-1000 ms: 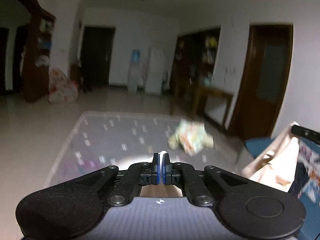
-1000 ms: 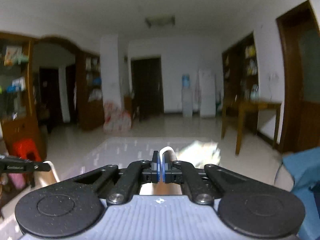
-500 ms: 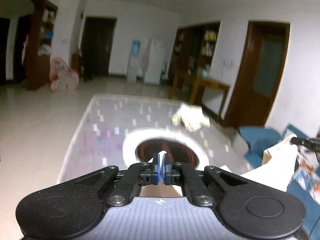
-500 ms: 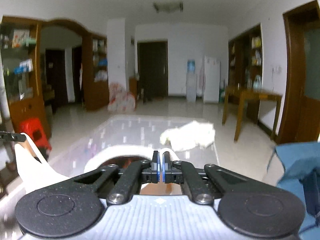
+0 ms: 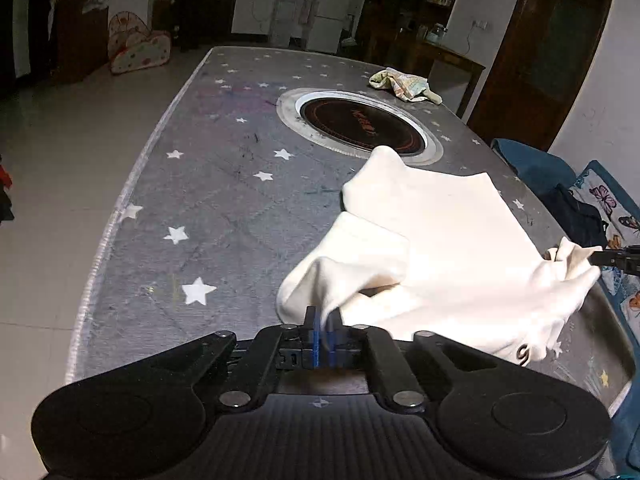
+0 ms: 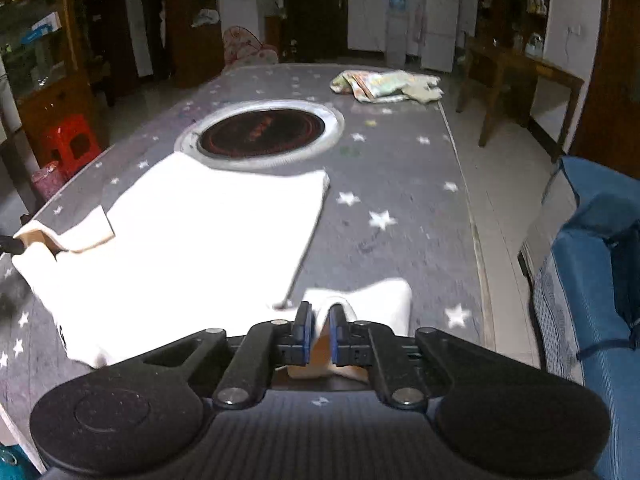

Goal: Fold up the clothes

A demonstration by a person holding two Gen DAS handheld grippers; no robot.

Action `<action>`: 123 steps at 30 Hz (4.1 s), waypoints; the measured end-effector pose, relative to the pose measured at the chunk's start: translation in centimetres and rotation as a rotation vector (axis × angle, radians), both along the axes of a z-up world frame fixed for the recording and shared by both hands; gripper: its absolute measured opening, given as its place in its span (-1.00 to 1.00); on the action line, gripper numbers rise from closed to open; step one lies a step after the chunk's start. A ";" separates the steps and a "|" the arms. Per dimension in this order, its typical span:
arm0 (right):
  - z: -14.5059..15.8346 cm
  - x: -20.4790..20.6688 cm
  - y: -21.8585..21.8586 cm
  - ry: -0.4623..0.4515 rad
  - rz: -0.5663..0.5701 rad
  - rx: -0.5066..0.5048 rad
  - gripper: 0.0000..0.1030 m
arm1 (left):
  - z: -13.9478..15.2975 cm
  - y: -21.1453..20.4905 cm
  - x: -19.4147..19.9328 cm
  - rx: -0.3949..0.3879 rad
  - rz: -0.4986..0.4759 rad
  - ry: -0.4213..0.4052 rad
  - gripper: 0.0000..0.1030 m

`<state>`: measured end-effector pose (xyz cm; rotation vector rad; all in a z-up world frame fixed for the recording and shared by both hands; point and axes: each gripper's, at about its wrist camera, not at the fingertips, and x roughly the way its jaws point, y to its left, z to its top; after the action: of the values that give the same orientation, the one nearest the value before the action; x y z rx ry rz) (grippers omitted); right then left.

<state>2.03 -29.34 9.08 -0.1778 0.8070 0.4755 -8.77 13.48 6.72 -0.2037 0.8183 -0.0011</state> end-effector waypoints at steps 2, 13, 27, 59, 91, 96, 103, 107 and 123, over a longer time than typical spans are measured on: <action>0.2 -0.3 -0.6 -0.002 -0.007 -0.001 -0.69 | 0.8 -0.2 0.0 0.026 -0.008 -0.019 -0.78; 2.7 2.2 -1.8 -0.070 -0.051 -0.045 -0.30 | 3.2 -0.5 4.1 0.026 -0.024 -0.096 -0.43; -0.5 8.8 5.8 -0.034 0.046 0.054 -0.19 | -0.8 -5.6 17.3 0.100 -0.087 -0.089 -0.36; -4.1 11.4 8.9 0.033 0.056 0.113 -0.01 | -1.6 -6.8 17.6 0.055 -0.095 -0.167 -0.28; -4.3 13.3 8.7 0.030 -0.010 0.160 0.01 | -2.4 -10.2 15.8 0.197 -0.261 -0.237 -0.13; -4.6 13.6 9.0 0.034 -0.003 0.145 0.02 | -3.3 -10.8 16.4 0.181 -0.369 -0.186 -0.15; -5.0 14.5 9.0 0.029 -0.021 0.130 0.01 | -3.4 -11.7 14.9 0.155 -0.488 -0.166 -0.01; -5.5 14.9 9.5 0.025 -0.024 0.100 0.00 | -4.5 -12.2 15.1 0.219 -0.501 -0.135 -0.09; -6.6 16.1 11.9 -0.027 -0.013 0.001 -0.01 | -2.9 -3.6 20.5 0.157 -0.106 -0.124 -0.85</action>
<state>18.10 -17.48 2.49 -0.1780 0.7812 0.4603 11.70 9.88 3.83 -0.0116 0.7010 -0.0482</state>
